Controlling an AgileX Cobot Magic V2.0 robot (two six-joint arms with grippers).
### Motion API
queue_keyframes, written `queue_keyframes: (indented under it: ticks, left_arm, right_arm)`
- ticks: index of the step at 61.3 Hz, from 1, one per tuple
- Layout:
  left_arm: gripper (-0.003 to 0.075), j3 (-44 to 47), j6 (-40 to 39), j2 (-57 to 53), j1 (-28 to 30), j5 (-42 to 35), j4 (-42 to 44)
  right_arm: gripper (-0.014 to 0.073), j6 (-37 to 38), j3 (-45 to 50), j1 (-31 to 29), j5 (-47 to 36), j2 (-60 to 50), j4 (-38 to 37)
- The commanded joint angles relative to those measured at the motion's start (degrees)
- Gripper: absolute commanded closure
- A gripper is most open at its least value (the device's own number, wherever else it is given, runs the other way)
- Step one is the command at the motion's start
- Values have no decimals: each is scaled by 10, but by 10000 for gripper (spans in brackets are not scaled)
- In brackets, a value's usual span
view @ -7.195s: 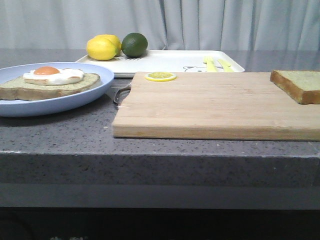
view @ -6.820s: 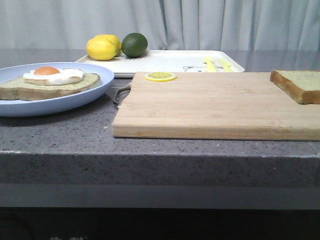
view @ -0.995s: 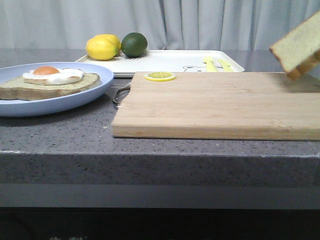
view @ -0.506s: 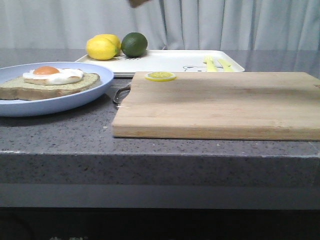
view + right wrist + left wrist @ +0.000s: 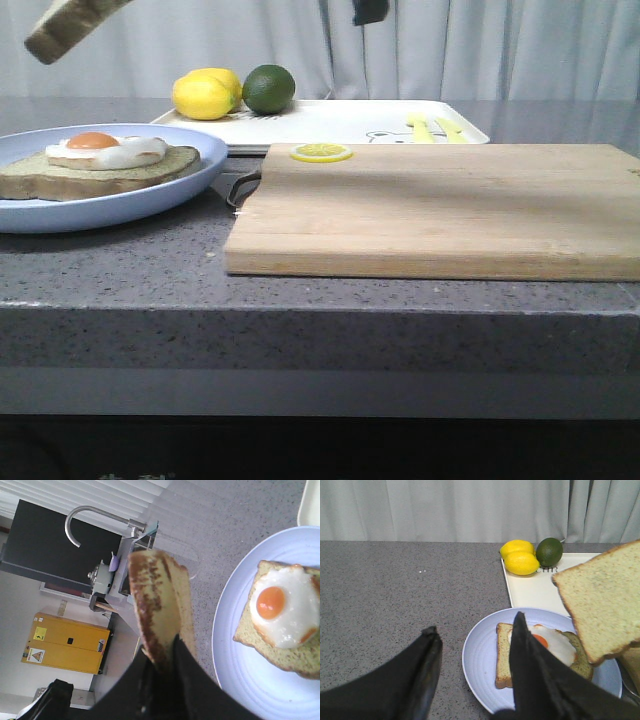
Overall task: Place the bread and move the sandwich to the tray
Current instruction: 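Carry the bread slice with the right gripper over the egg toast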
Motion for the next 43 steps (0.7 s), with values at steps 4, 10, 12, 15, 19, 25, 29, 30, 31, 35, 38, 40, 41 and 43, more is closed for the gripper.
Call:
queue_keyframes:
  ticks: [4, 10, 12, 15, 19, 25, 29, 30, 31, 35, 38, 40, 41, 43]
  left_arm:
    - [409, -16, -4, 6, 0, -49, -3]
    - [409, -16, -4, 6, 0, -49, -3]
    - [409, -16, -4, 6, 0, -49, -3]
    - [409, -16, -4, 6, 0, -49, -3]
    - [409, -16, -4, 6, 0, -49, -3]
    - [409, -16, -4, 6, 0, -49, -3]
    - [409, -16, -4, 6, 0, -49, -3]
    - [409, -16, -4, 6, 0, -49, -3]
    - [409, -16, -4, 6, 0, -49, -3]
    - [409, -16, -4, 6, 0, -49, -3]
    - [409, -16, -4, 6, 0, -49, -3]
    - [409, -16, -4, 6, 0, -49, -3]
    - [409, -16, -4, 6, 0, -49, -3]
    - [409, -16, -4, 6, 0, -49, -3]
  right_arm:
    - [570, 35, -66, 31, -20, 18, 89]
    - [570, 79, -86, 56, -78, 41, 89]
    - [570, 91, -91, 64, -96, 48, 89]
    - [570, 101, -99, 72, -116, 58, 89]
    - [570, 114, -111, 84, -142, 73, 89]
    - [570, 137, -127, 96, -164, 93, 89]
    - [570, 152, -134, 100, -173, 104, 89]
    - [570, 155, -134, 100, -175, 106, 89]
    - [570, 161, -134, 101, -176, 109, 89]
    - [570, 172, -134, 101, -174, 117, 88]
    - [570, 172, -134, 101, -173, 122, 88]
    - [570, 172, -134, 101, -174, 125, 88]
    - [570, 172, -134, 101, -175, 126, 88]
    - [570, 172, -134, 101, -178, 129, 88]
